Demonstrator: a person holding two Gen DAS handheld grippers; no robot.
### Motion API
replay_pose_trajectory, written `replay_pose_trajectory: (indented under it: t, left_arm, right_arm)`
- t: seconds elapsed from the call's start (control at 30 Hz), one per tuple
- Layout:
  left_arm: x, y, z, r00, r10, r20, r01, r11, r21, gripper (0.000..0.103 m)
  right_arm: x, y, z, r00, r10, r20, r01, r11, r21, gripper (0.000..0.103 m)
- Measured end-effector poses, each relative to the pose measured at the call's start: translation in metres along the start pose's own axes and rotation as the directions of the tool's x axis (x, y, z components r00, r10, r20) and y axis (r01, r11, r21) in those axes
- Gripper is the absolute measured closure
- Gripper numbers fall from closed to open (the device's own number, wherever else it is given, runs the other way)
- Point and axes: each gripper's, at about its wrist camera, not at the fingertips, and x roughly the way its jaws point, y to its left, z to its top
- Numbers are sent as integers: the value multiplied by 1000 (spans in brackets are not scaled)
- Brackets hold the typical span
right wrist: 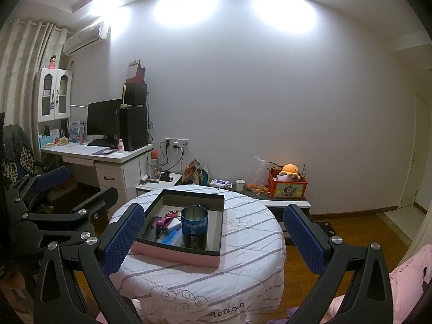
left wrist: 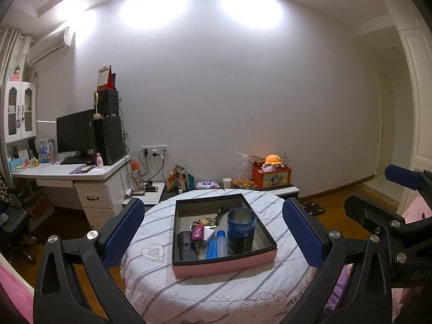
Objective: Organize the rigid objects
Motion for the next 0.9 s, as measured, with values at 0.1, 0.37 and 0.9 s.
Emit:
replay_pose_trajectory:
  t: [0.1, 0.37, 0.9]
  left_arm:
    - [-2, 0, 0, 1000, 5, 15, -5, 1000, 5, 0]
    - [-2, 1, 0, 1000, 10, 15, -10, 1000, 15, 0]
    - [-3, 1, -3, 1000, 13, 15, -13, 1000, 27, 0]
  right_arm:
    - [0, 0, 0, 1000, 1, 0, -1, 1000, 0, 0]
    - [1, 0, -2, 1000, -1, -4, 1, 1000, 1, 0]
    - [2, 2, -4, 1000, -3, -7, 3, 1000, 2, 0]
